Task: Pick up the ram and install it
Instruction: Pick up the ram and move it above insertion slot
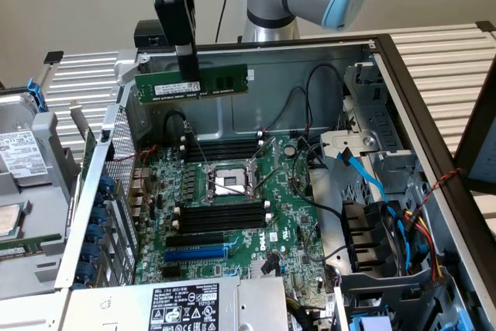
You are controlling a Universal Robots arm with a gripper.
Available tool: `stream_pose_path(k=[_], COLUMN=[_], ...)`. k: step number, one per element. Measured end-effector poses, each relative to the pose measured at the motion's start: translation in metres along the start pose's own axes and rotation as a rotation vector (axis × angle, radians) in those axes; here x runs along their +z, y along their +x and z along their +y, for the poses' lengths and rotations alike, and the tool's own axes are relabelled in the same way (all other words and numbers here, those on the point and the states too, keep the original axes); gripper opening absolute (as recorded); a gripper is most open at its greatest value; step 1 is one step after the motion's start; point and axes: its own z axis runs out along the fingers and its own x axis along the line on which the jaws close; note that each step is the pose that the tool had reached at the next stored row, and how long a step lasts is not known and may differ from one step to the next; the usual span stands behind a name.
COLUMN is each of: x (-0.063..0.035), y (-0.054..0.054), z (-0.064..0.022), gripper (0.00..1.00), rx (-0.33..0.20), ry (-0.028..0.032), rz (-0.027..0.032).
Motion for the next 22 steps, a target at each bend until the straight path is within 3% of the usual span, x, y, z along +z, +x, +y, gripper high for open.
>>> stream_pose_path(k=[16, 22], x=[0.0002, 0.0002], y=[-0.007, -0.007], z=[-0.0137, -0.0143], gripper=[0.12, 0.12], rx=[0.029, 0.033], ry=[-0.0024, -0.0028], rz=[0.0008, -0.0001])
